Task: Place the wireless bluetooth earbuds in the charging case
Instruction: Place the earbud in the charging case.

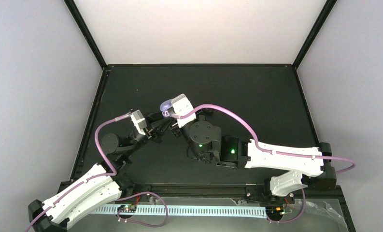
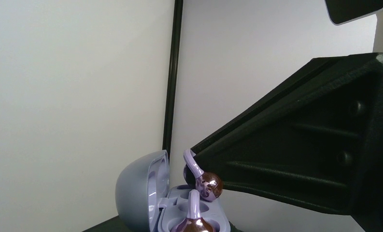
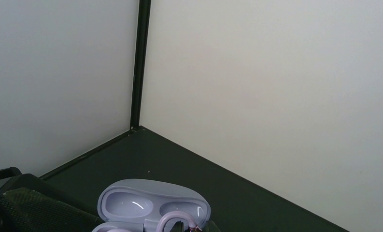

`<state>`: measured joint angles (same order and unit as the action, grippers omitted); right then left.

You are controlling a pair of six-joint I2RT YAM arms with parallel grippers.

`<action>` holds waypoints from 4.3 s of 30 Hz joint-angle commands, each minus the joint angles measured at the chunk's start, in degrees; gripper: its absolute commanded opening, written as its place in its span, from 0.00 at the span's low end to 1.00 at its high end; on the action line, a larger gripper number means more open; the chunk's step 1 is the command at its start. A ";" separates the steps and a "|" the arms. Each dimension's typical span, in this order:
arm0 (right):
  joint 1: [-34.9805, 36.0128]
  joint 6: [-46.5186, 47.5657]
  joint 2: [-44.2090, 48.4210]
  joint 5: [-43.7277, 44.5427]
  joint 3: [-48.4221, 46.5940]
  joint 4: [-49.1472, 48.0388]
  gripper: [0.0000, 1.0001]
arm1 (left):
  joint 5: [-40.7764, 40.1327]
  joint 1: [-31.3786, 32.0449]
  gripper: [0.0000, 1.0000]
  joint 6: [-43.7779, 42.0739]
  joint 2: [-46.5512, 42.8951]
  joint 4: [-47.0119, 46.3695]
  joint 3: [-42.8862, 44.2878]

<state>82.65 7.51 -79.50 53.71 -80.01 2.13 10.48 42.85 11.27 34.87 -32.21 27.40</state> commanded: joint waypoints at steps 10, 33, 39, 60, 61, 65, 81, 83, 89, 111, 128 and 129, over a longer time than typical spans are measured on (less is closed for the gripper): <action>0.23 0.66 -1.60 3.15 -2.58 0.98 0.09 | -0.21 0.48 0.01 -0.96 -0.52 -0.82 1.56; -0.29 -1.57 -1.23 4.43 -2.92 5.46 0.09 | -0.73 1.05 0.02 -1.12 -2.04 -0.05 1.43; -0.35 -4.59 -0.22 -0.12 -3.72 7.39 0.12 | -0.77 1.18 0.02 -1.07 -1.27 0.04 1.52; -1.34 -9.88 0.31 -4.66 -6.74 13.26 0.17 | -1.25 1.27 0.01 -0.74 -1.01 0.04 1.52; -1.42 -10.33 0.64 -5.05 -6.76 13.64 0.18 | -1.21 1.28 0.02 -0.66 -0.97 0.10 1.52; -1.85 -12.97 2.69 -6.26 -7.09 15.64 0.20 | -1.26 1.31 0.02 -0.56 -0.80 0.33 1.51; -13.16 -26.54 12.04 -31.69 -3.59 22.78 0.30 | 1.69 1.23 0.02 1.78 -0.11 -0.02 1.39; -16.61 -28.01 14.42 -39.05 -1.47 21.96 0.32 | 5.29 1.19 0.02 2.11 0.00 -0.31 1.51; -23.63 -30.44 21.14 -54.98 2.88 23.87 0.37 | 19.56 1.21 0.02 5.29 2.83 -3.00 2.55; -26.05 -28.86 28.23 -64.86 10.95 32.33 0.39 | 36.33 1.44 0.02 15.16 10.57 -12.79 3.69; -26.05 -27.41 24.84 -70.81 9.71 31.54 0.44 | 36.69 1.71 0.02 13.59 8.96 -10.25 2.40; -26.05 -27.33 24.59 -70.70 9.70 31.61 0.44 | 36.58 1.71 0.02 13.56 8.91 -10.18 2.40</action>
<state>56.86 -20.45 -54.37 -15.03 -70.00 32.97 46.54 44.18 25.76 44.49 -41.41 28.16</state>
